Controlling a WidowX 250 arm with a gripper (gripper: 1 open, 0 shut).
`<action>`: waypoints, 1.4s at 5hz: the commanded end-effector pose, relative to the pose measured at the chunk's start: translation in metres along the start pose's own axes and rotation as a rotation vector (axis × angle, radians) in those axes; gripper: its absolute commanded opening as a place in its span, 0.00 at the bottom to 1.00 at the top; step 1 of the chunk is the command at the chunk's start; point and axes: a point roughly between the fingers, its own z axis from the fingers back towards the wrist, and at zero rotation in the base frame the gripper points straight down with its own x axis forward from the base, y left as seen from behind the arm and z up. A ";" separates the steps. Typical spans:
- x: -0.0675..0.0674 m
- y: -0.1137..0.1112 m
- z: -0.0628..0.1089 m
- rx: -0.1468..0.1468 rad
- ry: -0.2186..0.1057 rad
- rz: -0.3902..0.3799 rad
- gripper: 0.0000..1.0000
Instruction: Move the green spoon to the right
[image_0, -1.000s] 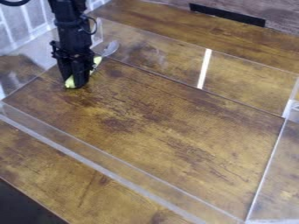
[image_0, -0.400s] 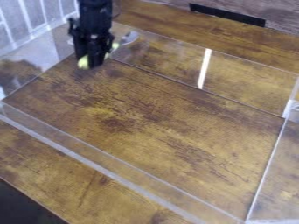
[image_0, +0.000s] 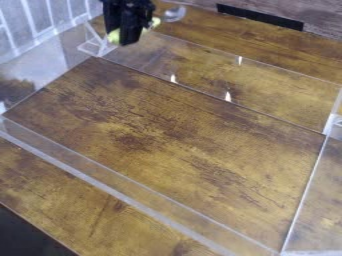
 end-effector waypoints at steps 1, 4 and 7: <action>0.009 -0.026 0.057 0.050 -0.132 0.015 0.00; 0.045 -0.122 0.060 0.014 -0.164 -0.064 0.00; 0.059 -0.197 0.016 -0.092 -0.157 -0.308 0.00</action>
